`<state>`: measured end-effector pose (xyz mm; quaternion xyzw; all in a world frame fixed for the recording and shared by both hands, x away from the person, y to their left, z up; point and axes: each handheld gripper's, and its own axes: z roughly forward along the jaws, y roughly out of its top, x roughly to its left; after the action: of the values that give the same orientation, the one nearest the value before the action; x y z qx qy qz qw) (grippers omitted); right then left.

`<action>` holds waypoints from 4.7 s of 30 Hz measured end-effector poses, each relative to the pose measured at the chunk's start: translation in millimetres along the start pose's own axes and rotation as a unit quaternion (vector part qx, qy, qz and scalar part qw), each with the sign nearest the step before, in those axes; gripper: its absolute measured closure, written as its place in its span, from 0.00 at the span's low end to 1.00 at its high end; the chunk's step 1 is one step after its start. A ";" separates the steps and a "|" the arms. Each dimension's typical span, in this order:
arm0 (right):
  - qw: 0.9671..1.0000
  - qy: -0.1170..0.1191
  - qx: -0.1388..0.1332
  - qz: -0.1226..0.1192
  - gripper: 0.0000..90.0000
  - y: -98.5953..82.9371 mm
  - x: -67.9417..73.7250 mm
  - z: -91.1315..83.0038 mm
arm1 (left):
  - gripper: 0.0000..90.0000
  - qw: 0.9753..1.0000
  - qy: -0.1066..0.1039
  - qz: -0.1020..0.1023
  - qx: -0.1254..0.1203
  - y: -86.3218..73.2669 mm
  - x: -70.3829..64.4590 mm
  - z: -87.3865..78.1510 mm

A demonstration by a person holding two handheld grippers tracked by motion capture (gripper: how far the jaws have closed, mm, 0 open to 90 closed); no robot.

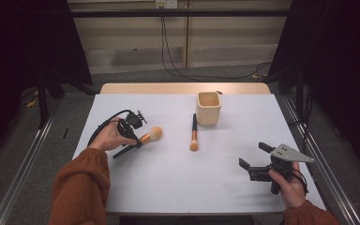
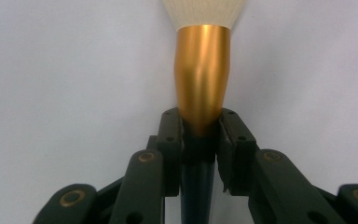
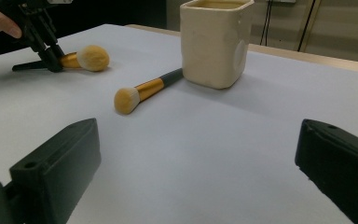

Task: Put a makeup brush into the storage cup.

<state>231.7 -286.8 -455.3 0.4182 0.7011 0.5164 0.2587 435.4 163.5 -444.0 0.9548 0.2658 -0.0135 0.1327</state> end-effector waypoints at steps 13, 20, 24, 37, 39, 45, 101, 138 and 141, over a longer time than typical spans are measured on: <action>1.000 -0.001 0.000 0.000 0.00 0.1 0.2 0.4 | 0.81 0.994 -0.001 -0.039 -0.098 -12.8 5.2 -21.0; 1.000 0.000 0.000 0.001 0.00 0.0 0.1 0.3 | 0.81 0.984 0.003 -0.055 -0.168 -18.0 5.2 -33.5; 1.000 0.000 0.000 0.000 0.00 0.1 0.4 0.7 | 0.81 0.978 0.007 -0.051 -0.201 -21.6 2.3 -37.5; 1.000 0.004 -0.003 -0.003 0.00 0.3 1.8 0.2 | 0.81 0.962 0.021 -0.042 -0.270 -29.7 -9.7 -34.8; 1.000 0.005 -0.003 -0.005 0.00 0.3 1.9 0.5 | 0.81 0.960 0.020 -0.039 -0.278 -31.3 -10.5 -33.7; 1.000 0.005 -0.003 -0.001 0.00 0.1 1.4 0.7 | 0.81 0.949 0.023 -0.044 -0.312 -37.3 -14.0 -31.0; 0.989 0.122 -0.079 -0.010 0.00 51.3 38.4 31.9 | 0.81 0.876 -0.056 -0.021 -0.479 -54.2 -83.9 -30.0; 0.971 0.222 -0.087 0.009 0.01 98.0 75.8 107.0 | 0.81 0.857 -0.102 0.027 -0.504 7.0 -121.0 -22.2; 0.972 0.222 -0.080 0.013 0.02 97.9 78.2 112.1 | 0.81 0.859 -0.104 0.024 -0.501 6.4 -121.1 -18.4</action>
<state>311.6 -151.7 -395.1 0.2801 0.6918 0.6541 0.1232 333.9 102.0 -413.0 0.7589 0.1978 0.0251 0.6199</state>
